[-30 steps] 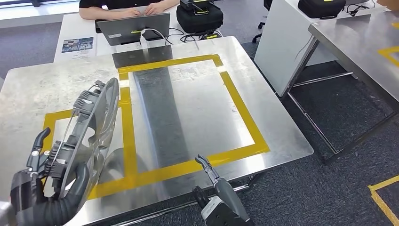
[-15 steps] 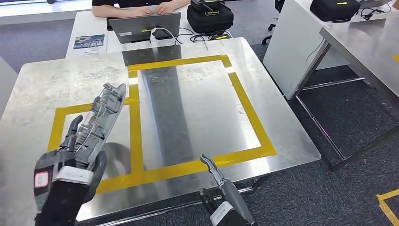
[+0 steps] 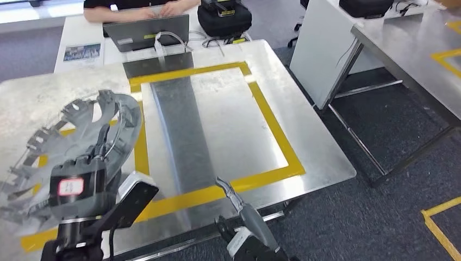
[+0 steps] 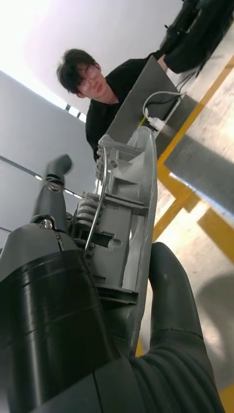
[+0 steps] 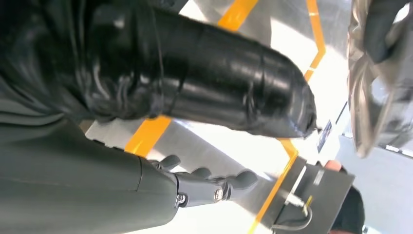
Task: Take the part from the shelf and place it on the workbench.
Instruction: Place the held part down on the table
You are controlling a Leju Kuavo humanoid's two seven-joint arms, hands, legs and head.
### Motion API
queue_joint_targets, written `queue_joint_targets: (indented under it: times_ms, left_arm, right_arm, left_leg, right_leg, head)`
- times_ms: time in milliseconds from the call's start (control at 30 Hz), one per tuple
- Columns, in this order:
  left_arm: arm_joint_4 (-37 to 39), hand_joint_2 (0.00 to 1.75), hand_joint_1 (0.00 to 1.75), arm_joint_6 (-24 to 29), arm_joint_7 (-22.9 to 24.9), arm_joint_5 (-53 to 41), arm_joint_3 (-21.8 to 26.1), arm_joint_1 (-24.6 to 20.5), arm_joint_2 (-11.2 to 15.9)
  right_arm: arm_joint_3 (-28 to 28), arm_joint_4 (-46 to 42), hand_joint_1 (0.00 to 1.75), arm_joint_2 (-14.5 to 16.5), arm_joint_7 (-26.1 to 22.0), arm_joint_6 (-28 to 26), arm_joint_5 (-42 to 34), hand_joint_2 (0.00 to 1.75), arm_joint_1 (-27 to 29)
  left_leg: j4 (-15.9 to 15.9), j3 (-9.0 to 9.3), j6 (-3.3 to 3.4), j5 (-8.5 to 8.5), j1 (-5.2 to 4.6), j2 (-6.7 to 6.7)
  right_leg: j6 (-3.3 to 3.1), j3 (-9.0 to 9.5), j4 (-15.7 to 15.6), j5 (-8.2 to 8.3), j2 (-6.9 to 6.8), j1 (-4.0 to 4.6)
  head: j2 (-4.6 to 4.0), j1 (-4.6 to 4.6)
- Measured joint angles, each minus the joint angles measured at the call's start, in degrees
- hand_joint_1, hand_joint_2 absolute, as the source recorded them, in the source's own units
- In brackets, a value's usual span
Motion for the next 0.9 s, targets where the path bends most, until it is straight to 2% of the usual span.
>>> queue_joint_targets:
  times_ms: [100, 167, 233, 267, 300, 333, 400, 433, 467, 533, 567, 633, 667, 733, 767, 800, 833, 900]
  left_arm:
    - [2.97, 1.75, 1.75, -4.89, -0.54, -2.97, -1.53, -2.42, -0.12]
    - [5.26, 1.75, 1.75, -7.82, -0.96, -4.68, -3.09, -4.19, -0.45]
    - [7.88, 1.75, 1.75, -9.70, -1.68, -5.72, -4.71, -5.92, -0.90]
    - [9.32, 1.75, 1.75, -10.19, -2.14, -5.89, -5.49, -6.74, -1.18]
    - [10.85, 1.75, 1.75, -10.56, -2.69, -5.89, -6.31, -7.55, -1.53]
    - [12.37, 1.75, 1.75, -10.83, -3.25, -5.81, -7.15, -8.33, -1.96]
    - [15.03, 1.75, 1.75, -11.13, -4.29, -5.62, -8.77, -9.85, -2.94]
    - [16.37, 1.75, 1.75, -11.19, -4.80, -5.53, -9.61, -10.71, -3.45]
    - [17.77, 1.75, 1.75, -11.21, -5.32, -5.41, -10.48, -11.62, -3.99]
    - [20.62, 1.75, 1.75, -11.14, -6.50, -4.83, -12.18, -13.34, -5.14]
    - [21.89, 1.75, 1.75, -11.07, -7.12, -4.38, -13.01, -13.98, -5.69]
    - [23.97, 1.75, 1.75, -10.76, -8.44, -3.39, -14.30, -15.08, -6.63]
    - [24.92, 1.75, 1.75, -10.60, -9.09, -3.00, -14.84, -15.71, -6.95]
    - [26.77, 1.75, 1.75, -10.21, -10.27, -2.46, -15.62, -16.99, -7.36]
    - [27.54, 1.75, 1.75, -10.07, -10.64, -2.31, -15.96, -17.41, -7.47]
    - [28.19, 1.75, 1.75, -9.93, -10.84, -2.18, -16.25, -17.71, -7.57]
    - [28.69, 1.75, 1.75, -9.84, -10.91, -2.01, -16.52, -17.98, -7.69]
    - [29.61, 1.75, 1.75, -9.63, -11.17, -1.36, -17.01, -18.63, -8.04]
  right_arm:
    - [0.03, 0.16, 0.00, 0.33, -0.51, 0.69, 0.01, 0.00, -0.66]
    - [0.04, 0.21, 0.00, 0.61, -0.79, 1.28, 0.03, 0.00, -1.34]
    - [0.05, 0.28, 0.00, 0.95, -1.05, 1.99, 0.18, 0.00, -1.73]
    - [0.05, 0.32, 0.00, 1.15, -1.21, 2.43, 0.32, 0.00, -1.80]
    - [0.07, 0.34, 0.00, 1.36, -1.40, 2.83, 0.49, 0.00, -1.91]
    - [0.08, 0.34, 0.00, 1.60, -1.59, 3.27, 0.71, 0.00, -2.11]
    - [0.10, 0.23, 0.00, 2.16, -1.86, 4.01, 1.12, 0.00, -2.72]
    - [0.11, 0.11, 0.00, 2.46, -1.96, 4.38, 1.33, 0.00, -3.02]
    - [0.12, -0.03, 0.00, 2.78, -2.05, 4.69, 1.49, 0.00, -3.26]
    - [0.05, -0.42, 0.00, 3.28, -2.23, 5.13, 1.83, 0.00, -3.48]
    - [-0.01, -0.69, 0.00, 3.52, -2.35, 5.24, 1.99, 0.00, -3.48]
    - [-0.16, -1.24, 0.00, 3.88, -2.57, 5.34, 2.34, 0.00, -3.37]
    - [-0.31, -1.43, 0.00, 4.02, -2.63, 5.35, 2.45, 0.00, -3.29]
    - [-0.75, -1.57, 0.00, 4.08, -2.67, 5.35, 2.56, 0.00, -3.01]
    - [-0.99, -1.58, 0.00, 4.09, -2.67, 5.35, 2.58, 0.00, -2.78]
    - [-1.21, -1.59, 0.00, 4.09, -2.67, 5.35, 2.60, 0.00, -2.53]
    - [-1.42, -1.60, 0.00, 4.09, -2.67, 5.37, 2.60, 0.00, -2.31]
    - [-1.81, -1.66, 0.00, 4.09, -2.76, 5.46, 2.53, 0.00, -2.07]
  left_leg:
    - [-0.37, -0.12, 0.80, 0.43, 0.25, -0.11]
    - [-0.60, -0.05, 1.18, 0.58, 0.45, -0.07]
    - [-0.62, -0.13, 1.34, 0.59, 0.41, -0.04]
    - [-0.62, -0.15, 1.35, 0.59, 0.36, -0.05]
    - [-0.61, -0.13, 1.36, 0.58, 0.30, -0.06]
    - [-0.62, -0.10, 1.36, 0.57, 0.21, -0.10]
    - [-0.66, -0.05, 1.34, 0.58, 0.07, -0.15]
    - [-0.68, -0.12, 1.24, 0.62, 0.01, -0.16]
    - [-0.73, -0.22, 1.05, 0.71, 0.01, -0.13]
    - [-1.00, -0.34, 0.49, 1.00, 0.05, -0.06]
    - [-1.06, -0.50, 0.21, 1.01, 0.09, 0.01]
    - [0.37, -1.30, -0.15, -0.08, 0.03, 0.08]
    - [2.76, -2.51, -0.22, -1.42, 0.04, 0.12]
    - [9.76, -5.77, -0.39, -4.40, 0.07, 0.11]
    - [12.51, -7.14, -0.49, -5.10, 0.08, 0.12]
    - [13.46, -7.67, -0.56, -4.83, 0.10, 0.12]
    - [12.22, -7.12, -0.57, -3.62, 0.13, 0.14]
    - [5.50, -3.66, -0.43, -0.57, 0.19, 0.24]
  right_leg:
    - [0.83, -0.76, 0.96, -0.55, -0.02, -0.20]
    - [1.56, -3.26, 5.70, -2.92, -0.04, -0.41]
    - [2.04, -7.00, 12.96, -5.48, -0.09, -0.66]
    - [2.10, -8.32, 15.23, -5.77, -0.09, -0.72]
    - [2.03, -8.73, 15.50, -5.05, -0.10, -0.72]
    - [1.81, -8.09, 13.53, -3.40, -0.10, -0.69]
    - [0.90, -4.86, 5.86, 0.40, -0.11, -0.43]
    - [0.43, -3.29, 2.51, 1.46, -0.12, -0.23]
    - [0.00, -2.29, 0.49, 1.88, -0.12, 0.00]
    - [-0.54, -1.60, -0.71, 1.92, -0.09, 0.29]
    - [-0.74, -1.37, -1.19, 2.23, -0.07, 0.14]
    - [-1.16, -0.66, -2.49, 2.87, -0.08, -0.18]
    - [-1.30, -0.40, -2.90, 3.08, -0.10, -0.32]
    - [-1.61, -0.37, -2.90, 3.09, -0.10, -0.22]
    - [-1.62, -0.40, -2.78, 3.00, -0.07, -0.20]
    - [-1.59, -0.42, -2.62, 2.88, 0.00, -0.20]
    - [-1.49, -0.42, -2.38, 2.71, 0.08, -0.22]
    - [-1.05, -0.52, -1.56, 2.19, 0.24, -0.24]
  head:
    - [0.00, 0.34]
    - [0.00, 1.05]
    - [0.00, 1.86]
    - [0.00, 2.09]
    - [0.00, 2.31]
    - [0.00, 2.56]
    - [0.00, 2.98]
    - [0.00, 3.11]
    - [0.00, 3.21]
    - [0.00, 3.35]
    - [0.00, 3.42]
    - [0.00, 3.11]
    - [0.00, 2.75]
    - [0.00, 1.95]
    - [0.00, 1.68]
    - [0.00, 1.43]
    - [0.00, 1.17]
    - [0.00, 0.62]
